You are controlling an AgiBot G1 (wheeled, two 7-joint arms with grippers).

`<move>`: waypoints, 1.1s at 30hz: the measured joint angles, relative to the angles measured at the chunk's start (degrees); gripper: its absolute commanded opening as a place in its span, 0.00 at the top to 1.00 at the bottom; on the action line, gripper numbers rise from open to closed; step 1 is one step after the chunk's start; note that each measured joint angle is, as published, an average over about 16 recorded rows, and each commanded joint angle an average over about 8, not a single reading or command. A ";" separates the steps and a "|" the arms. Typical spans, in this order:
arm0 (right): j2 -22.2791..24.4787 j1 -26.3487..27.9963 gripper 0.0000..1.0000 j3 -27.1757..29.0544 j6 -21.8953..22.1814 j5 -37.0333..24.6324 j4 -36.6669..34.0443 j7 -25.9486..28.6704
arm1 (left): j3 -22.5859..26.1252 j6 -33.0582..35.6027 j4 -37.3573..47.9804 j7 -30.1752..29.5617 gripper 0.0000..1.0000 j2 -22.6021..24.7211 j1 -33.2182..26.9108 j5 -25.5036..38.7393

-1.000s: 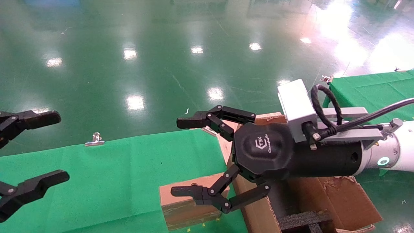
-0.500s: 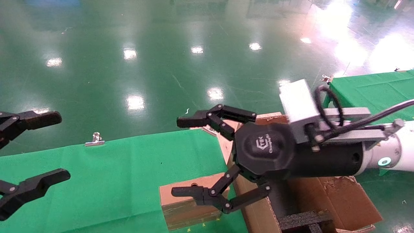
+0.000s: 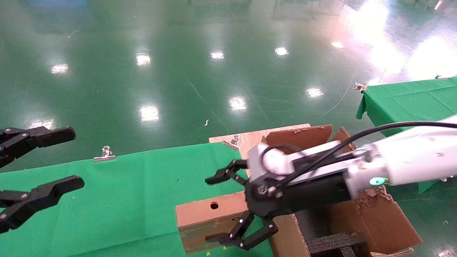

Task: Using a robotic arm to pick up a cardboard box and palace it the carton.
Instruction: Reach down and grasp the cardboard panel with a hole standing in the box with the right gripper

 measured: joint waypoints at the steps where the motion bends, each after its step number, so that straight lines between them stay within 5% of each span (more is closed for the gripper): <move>1: -0.62 0.80 0.00 -0.85 -0.11 -1.74 -0.10 0.26 | 0.00 0.00 0.00 0.00 1.00 0.00 0.00 0.00; 21: -11.89 11.78 0.00 -13.28 -1.86 -24.86 -3.53 1.04 | 0.00 0.00 0.00 0.00 0.99 0.00 0.00 0.00; 27: -13.29 13.42 0.04 -15.80 -2.53 -27.50 -4.09 0.75 | 0.00 0.00 0.00 0.00 0.29 0.00 0.00 0.00; 30: -13.64 13.91 0.38 -16.69 -2.70 -28.17 -4.26 0.63 | 0.00 -0.01 0.01 0.00 0.00 -0.01 0.00 0.00; 33: -13.81 14.17 0.75 -17.25 -2.77 -28.44 -4.40 0.57 | 0.00 -0.01 0.01 0.00 0.00 -0.01 0.01 0.00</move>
